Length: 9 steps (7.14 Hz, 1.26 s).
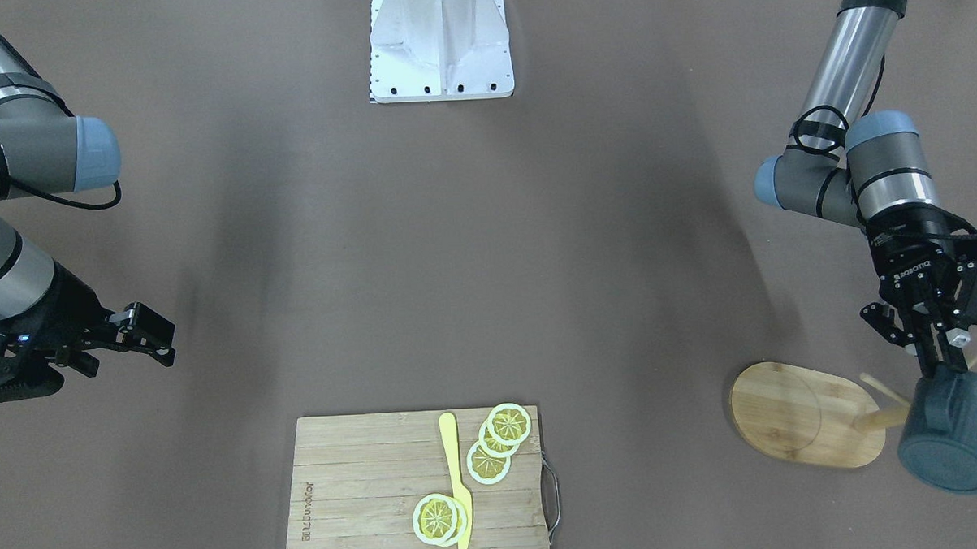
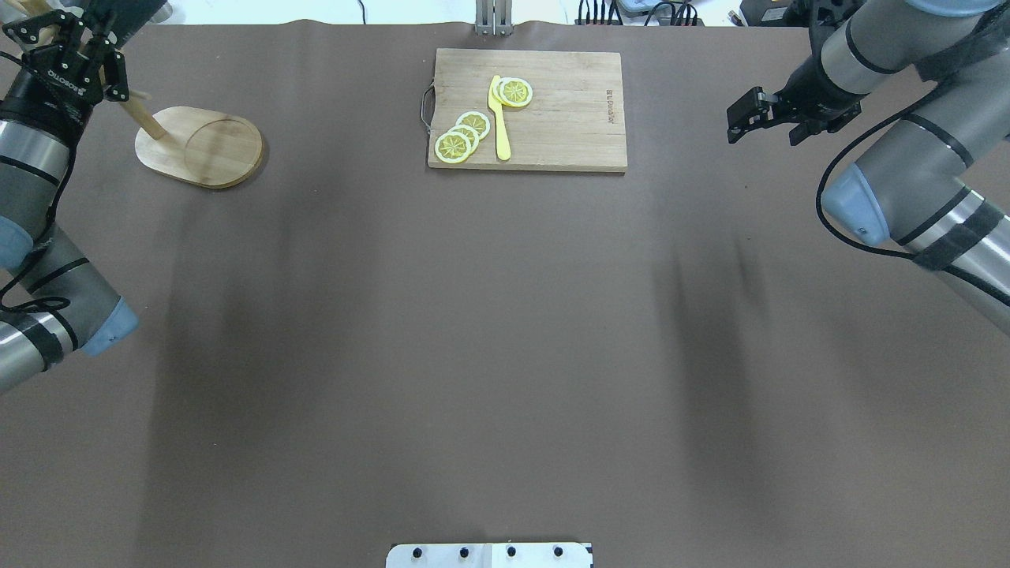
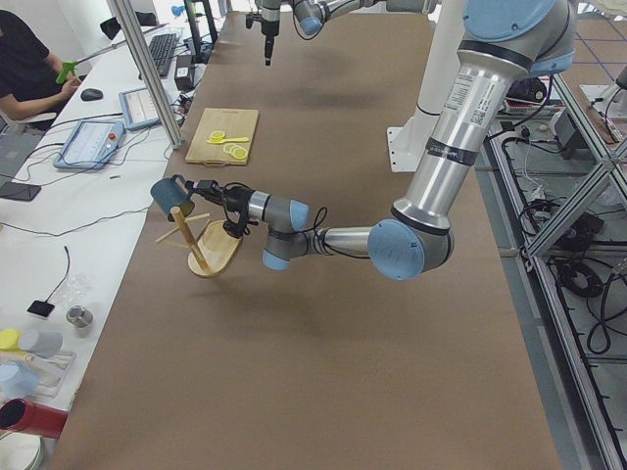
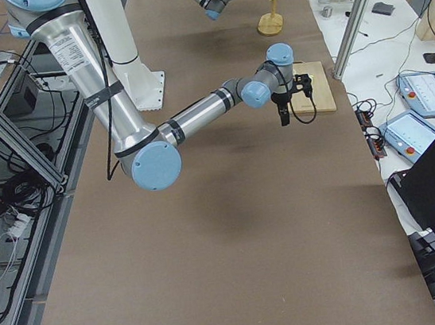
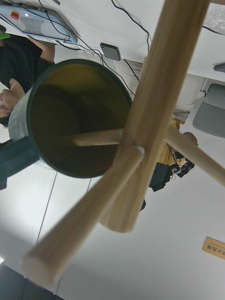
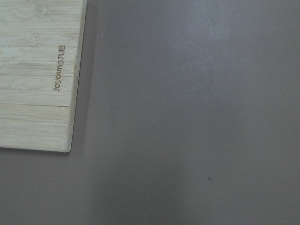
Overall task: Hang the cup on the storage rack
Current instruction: 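Open the left gripper and leave the mug hanging on the rack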
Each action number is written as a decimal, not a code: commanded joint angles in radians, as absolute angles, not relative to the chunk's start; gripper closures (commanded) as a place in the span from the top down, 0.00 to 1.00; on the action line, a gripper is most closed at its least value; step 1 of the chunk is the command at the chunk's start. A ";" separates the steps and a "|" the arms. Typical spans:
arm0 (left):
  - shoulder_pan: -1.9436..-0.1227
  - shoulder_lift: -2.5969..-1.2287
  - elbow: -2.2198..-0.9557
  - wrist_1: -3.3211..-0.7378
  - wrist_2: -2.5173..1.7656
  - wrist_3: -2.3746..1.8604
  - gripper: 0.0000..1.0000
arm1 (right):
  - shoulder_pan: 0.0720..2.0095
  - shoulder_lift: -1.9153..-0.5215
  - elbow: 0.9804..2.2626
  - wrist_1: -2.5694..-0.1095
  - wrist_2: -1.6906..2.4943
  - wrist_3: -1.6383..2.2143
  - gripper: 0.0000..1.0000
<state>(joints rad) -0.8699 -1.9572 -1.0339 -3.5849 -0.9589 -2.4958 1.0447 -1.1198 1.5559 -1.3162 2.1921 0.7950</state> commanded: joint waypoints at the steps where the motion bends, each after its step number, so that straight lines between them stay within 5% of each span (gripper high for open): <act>1: -0.870 -1.947 -1.034 -3.585 -0.959 -2.497 0.39 | 1.043 -1.120 1.555 -1.315 2.192 0.795 0.99; 2: -0.870 -1.942 -1.034 -3.585 -0.959 -2.497 0.47 | 1.043 -1.120 1.557 -1.315 2.192 0.796 0.99; 3: -0.870 -1.933 -1.034 -3.583 -0.959 -2.494 0.98 | 1.043 -1.120 1.560 -1.315 2.192 0.817 0.99; 9: -0.868 -1.840 -1.239 -3.571 -0.954 -2.474 0.98 | 1.037 -1.131 1.560 -1.318 2.192 0.819 0.99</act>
<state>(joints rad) -0.8690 -1.8769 -1.1848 -3.5738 -0.9555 -2.4758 1.0378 -1.1271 1.5653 -1.3159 2.1921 0.8184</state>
